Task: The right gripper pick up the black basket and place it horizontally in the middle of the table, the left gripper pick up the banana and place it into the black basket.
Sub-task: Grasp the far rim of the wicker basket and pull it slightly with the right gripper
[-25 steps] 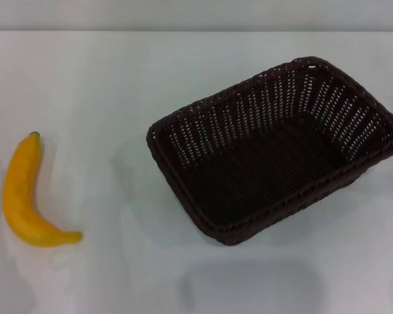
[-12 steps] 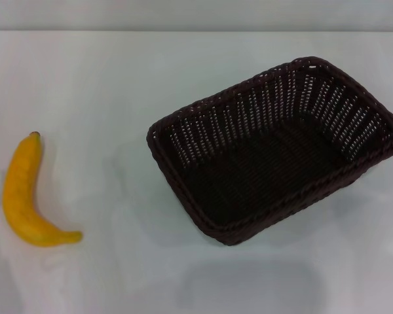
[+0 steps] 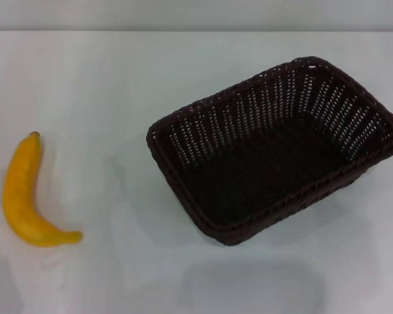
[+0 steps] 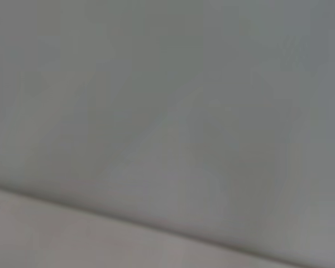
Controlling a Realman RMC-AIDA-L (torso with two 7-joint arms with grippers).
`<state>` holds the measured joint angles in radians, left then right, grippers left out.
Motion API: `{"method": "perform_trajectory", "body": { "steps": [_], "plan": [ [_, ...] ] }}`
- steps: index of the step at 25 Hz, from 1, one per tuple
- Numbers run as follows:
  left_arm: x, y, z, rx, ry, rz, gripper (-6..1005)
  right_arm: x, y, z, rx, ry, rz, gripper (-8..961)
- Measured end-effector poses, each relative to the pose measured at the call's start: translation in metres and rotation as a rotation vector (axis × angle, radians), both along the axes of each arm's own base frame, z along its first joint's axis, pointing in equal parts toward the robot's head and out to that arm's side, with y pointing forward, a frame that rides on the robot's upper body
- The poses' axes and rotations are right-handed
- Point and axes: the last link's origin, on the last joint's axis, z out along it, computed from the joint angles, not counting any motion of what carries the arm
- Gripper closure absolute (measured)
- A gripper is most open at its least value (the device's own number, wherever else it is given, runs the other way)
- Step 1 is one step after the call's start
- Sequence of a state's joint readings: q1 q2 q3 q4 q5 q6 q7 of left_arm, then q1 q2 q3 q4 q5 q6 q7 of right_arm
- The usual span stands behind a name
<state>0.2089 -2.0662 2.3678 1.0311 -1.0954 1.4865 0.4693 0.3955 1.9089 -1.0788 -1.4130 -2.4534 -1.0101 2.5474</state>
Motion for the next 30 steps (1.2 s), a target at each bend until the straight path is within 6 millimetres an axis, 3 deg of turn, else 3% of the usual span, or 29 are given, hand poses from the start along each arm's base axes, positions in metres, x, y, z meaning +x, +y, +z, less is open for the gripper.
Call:
{"method": "perform_trajectory", "body": {
  "steps": [5,13,30],
  "plan": [
    [0.002,0.003,0.000,0.001,0.000,-0.009,120,-0.026,-0.009,0.001,-0.196,0.112,0.091,175],
    [0.002,0.003,0.001,-0.002,0.005,-0.014,120,-0.049,-0.014,-0.009,-0.364,0.058,0.177,185],
    [0.005,0.003,-0.003,-0.013,0.000,-0.022,120,-0.064,-0.008,-0.058,-0.633,-0.006,0.341,207]
  ]
}}
